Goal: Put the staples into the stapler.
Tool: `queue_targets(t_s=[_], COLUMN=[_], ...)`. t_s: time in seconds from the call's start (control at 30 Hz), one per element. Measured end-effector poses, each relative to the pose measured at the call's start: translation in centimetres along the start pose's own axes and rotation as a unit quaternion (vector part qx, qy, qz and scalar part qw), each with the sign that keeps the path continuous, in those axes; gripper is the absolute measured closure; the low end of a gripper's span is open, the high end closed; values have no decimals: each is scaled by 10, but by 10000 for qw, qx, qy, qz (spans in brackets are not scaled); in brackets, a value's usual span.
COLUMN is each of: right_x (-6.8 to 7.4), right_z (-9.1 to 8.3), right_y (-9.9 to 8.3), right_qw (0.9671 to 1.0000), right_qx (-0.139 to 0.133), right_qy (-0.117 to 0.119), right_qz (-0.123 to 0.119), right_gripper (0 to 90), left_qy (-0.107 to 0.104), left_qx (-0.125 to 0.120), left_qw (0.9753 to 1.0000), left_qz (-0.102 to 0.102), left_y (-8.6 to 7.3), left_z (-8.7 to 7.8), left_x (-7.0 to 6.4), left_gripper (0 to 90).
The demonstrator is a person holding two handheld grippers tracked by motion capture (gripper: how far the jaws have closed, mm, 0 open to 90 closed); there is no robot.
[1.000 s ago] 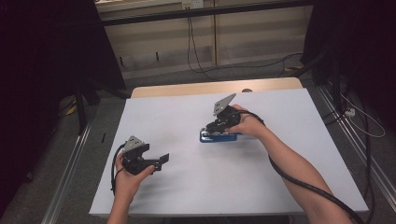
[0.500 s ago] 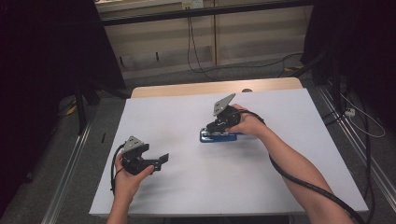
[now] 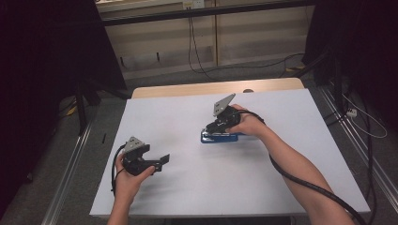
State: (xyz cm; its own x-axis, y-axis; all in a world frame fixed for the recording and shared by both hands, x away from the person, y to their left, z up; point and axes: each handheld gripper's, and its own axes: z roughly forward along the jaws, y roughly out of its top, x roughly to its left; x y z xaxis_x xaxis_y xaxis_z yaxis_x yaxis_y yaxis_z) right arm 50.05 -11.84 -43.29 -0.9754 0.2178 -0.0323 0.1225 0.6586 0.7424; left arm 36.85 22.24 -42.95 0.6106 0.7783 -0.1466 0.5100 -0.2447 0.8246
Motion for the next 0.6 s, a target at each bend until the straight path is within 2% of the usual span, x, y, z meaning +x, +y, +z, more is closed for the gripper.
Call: queue_targets(t_s=[0.3, 0.43, 0.47, 0.53, 0.6], right_x=[0, 1, 1, 1, 3], right_z=[3, 1, 0, -3, -8], right_y=[2, 1, 0, -1, -3], right_qw=[10000, 9998, 9998, 9995, 9992], right_qx=[-58, -82, -70, -134, -158], right_qy=[-21, -71, -155, -143, -230], right_qz=[62, 140, 145, 228, 281], right_gripper=[779, 720, 704, 701, 666], left_qy=[-12, -27, -19, -29, -30], left_qx=[-5, -25, -31, -46, -30], left_qw=[10000, 10000, 10000, 10000, 10000], left_qz=[8, -9, -1, 3, 12], left_y=[0, 0, 0, 1, 1], left_z=[0, 0, 0, 0, 1], left_x=[0, 0, -1, -1, -1], left_gripper=[56, 56, 56, 56, 56])
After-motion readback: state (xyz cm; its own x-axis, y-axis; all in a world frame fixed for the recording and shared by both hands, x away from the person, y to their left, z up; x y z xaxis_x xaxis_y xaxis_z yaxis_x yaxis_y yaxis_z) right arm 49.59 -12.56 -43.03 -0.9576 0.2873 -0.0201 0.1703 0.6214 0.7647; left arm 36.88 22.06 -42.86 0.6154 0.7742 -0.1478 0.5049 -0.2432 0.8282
